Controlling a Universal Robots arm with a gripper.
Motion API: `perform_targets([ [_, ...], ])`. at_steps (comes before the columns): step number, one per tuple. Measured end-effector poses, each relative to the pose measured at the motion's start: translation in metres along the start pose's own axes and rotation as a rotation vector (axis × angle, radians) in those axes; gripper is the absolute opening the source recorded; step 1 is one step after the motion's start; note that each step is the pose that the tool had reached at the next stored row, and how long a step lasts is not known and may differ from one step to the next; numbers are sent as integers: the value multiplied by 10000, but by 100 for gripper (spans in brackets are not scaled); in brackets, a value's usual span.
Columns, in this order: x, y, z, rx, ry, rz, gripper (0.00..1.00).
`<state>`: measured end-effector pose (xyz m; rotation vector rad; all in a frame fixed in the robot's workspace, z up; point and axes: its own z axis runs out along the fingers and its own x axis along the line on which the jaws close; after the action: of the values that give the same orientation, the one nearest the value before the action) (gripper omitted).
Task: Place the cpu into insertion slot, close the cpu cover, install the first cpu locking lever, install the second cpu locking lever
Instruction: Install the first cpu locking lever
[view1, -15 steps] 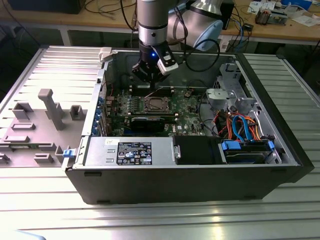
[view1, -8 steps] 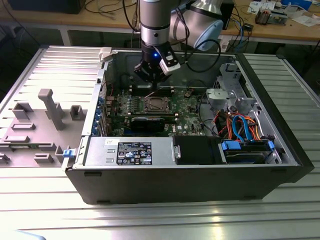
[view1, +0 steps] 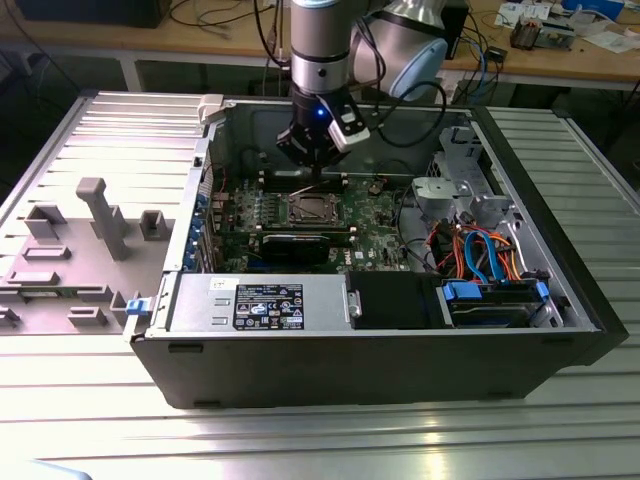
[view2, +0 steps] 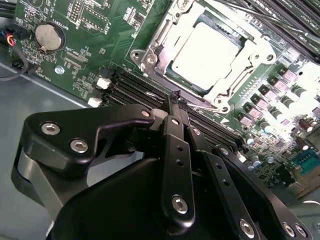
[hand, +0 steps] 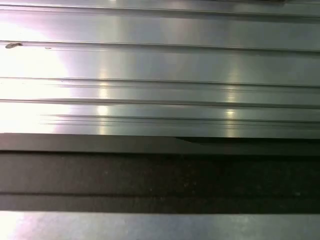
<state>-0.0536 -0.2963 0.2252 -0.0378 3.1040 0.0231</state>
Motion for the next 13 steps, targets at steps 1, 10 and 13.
perform_targets([
  [1, -21, 2, 9, 14, 0, 0, 11],
  [10, -104, 3, 117, 33, 1, -6, 11],
  [13, -113, 3, 131, 33, 3, -68, 11],
])
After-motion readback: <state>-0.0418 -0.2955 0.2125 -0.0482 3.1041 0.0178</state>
